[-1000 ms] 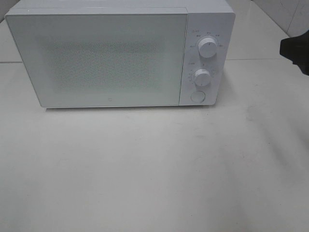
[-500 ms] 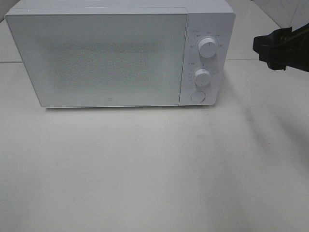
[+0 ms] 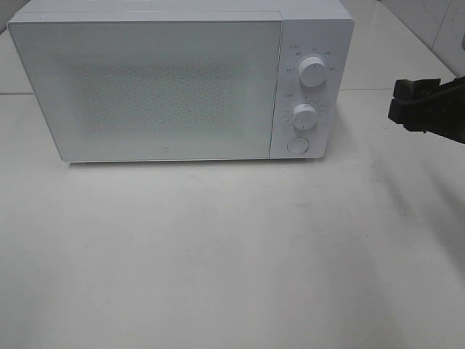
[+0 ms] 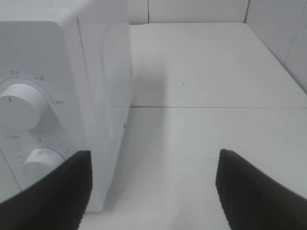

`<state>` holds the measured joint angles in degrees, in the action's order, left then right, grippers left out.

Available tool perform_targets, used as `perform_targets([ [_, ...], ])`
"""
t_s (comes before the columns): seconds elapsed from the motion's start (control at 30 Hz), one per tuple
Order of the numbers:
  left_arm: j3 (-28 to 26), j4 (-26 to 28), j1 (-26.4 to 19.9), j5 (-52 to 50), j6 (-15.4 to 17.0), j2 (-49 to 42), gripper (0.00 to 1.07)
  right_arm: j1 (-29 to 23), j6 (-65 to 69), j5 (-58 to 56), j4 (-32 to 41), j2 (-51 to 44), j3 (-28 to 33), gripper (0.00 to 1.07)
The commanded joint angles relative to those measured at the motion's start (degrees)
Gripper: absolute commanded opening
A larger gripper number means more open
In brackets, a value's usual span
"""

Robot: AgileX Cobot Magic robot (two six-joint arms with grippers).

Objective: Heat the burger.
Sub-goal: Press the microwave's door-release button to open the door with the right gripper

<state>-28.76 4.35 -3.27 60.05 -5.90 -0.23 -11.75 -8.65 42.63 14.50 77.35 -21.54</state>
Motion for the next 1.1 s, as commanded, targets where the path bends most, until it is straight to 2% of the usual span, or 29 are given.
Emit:
perform_targets([
  [0.03,0.2,0.3,-0.1,-0.5,0.2,-1.3,1.03,0.2,-1.3,4.8,1.4,0.5,1.0,0.71],
  [0.1,0.2,0.3,-0.1,-0.5,0.2,-1.3,1.03,0.2,-1.3,6.2,1.4,1.0,1.5,0.71],
  [0.17,0.2,0.3,-0.1,-0.5,0.2,-1.3,1.03,-3.2,-1.6,11.2,4.2,2.9,3.2,0.71],
  [0.2,0.2,0.3,-0.1,-0.5,0.2,-1.3,1.03,-3.2,-1.6,11.2,4.2,2.9,3.2,0.71],
  [0.23,0.2,0.3,-0.1,-0.5,0.2,-1.3,1.03,-6.0,-2.3,13.8,6.1,4.2,3.8,0.71],
  [0.27,0.2,0.3,-0.1,-0.5,0.2,-1.3,1.03,-6.0,-2.3,13.8,6.1,4.2,3.8,0.71],
  [0.33,0.2,0.3,-0.1,-0.5,0.2,-1.3,1.03,-9.9,-3.3,17.1,9.7,6.8,4.2,0.71],
  [0.47,0.2,0.3,-0.1,-0.5,0.2,-1.3,1.03,-13.6,-4.0,20.1,12.9,8.8,4.2,0.71],
  [0.5,0.2,0.3,-0.1,-0.5,0.2,-1.3,1.03,-16.4,-4.4,22.2,15.1,10.0,4.2,0.71],
  [0.67,0.2,0.3,-0.1,-0.5,0.2,-1.3,1.03,-20.9,-4.4,26.0,19.7,12.3,4.1,0.71],
  [0.7,0.2,0.3,-0.1,-0.5,0.2,-1.3,1.03,-23.3,-4.4,27.5,21.5,13.3,4.1,0.71],
  [0.77,0.2,0.3,-0.1,-0.5,0.2,-1.3,1.03,-24.1,-4.4,28.2,22.2,13.8,4.1,0.71],
  [0.8,0.2,0.3,-0.1,-0.5,0.2,-1.3,1.03,-26.4,-4.4,29.7,23.7,15.0,4.1,0.71],
  [1.1,0.2,0.3,-0.1,-0.5,0.2,-1.3,1.03,-32.0,-4.0,31.8,28.1,19.9,3.7,0.71],
])
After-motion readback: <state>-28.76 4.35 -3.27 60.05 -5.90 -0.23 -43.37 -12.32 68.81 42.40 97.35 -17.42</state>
